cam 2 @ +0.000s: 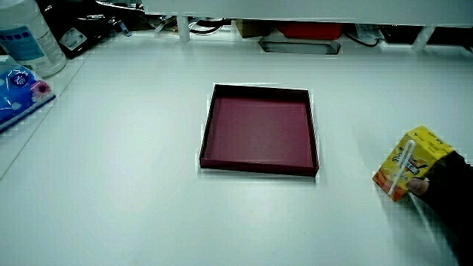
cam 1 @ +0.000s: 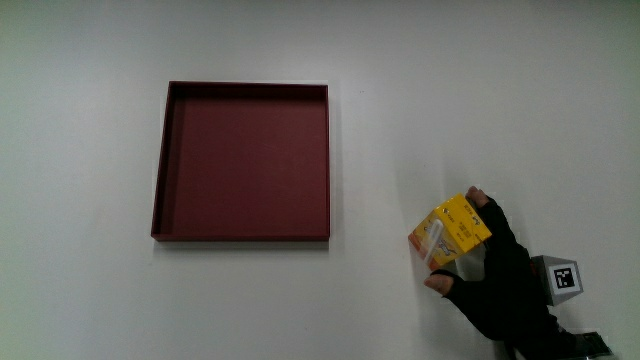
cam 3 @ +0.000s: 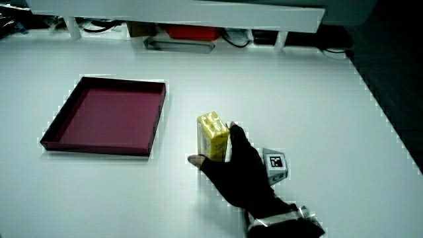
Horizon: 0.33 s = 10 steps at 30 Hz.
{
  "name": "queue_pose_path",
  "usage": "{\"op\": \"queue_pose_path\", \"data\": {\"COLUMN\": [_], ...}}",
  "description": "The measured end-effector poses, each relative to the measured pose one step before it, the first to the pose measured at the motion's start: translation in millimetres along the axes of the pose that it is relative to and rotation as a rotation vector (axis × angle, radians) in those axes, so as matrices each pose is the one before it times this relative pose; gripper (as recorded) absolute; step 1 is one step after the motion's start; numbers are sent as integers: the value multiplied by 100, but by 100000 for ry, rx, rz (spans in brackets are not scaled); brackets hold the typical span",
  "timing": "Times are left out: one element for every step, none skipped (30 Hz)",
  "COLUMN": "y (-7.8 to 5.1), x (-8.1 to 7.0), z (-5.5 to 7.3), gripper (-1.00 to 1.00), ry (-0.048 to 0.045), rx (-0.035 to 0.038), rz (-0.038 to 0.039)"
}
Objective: Pick ice redtea
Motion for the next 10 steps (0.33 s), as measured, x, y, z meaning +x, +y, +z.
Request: {"op": "queue_pose_path", "data": {"y": [525,480,518,619,522,633,656,606,619,562], "x": [-415,-539,118,-979,-341,-181,-623,-453,-448,-156], "z": [-463,-582,-278,-894,-577,-548,-769,-758,-750,-687], "gripper": [100,100,100,100,100,100,100,100,100,100], "ry": [-678,-251,-2010,1710,-696,-585,586,628,628,-1155], "rx": [-2201,-1292,-1673,-1334,-1503,-695,-1723,-1691,-1691,-1087], "rz": [1655,-1319,1965,496,-215,2234,589,124,124,-688]}}
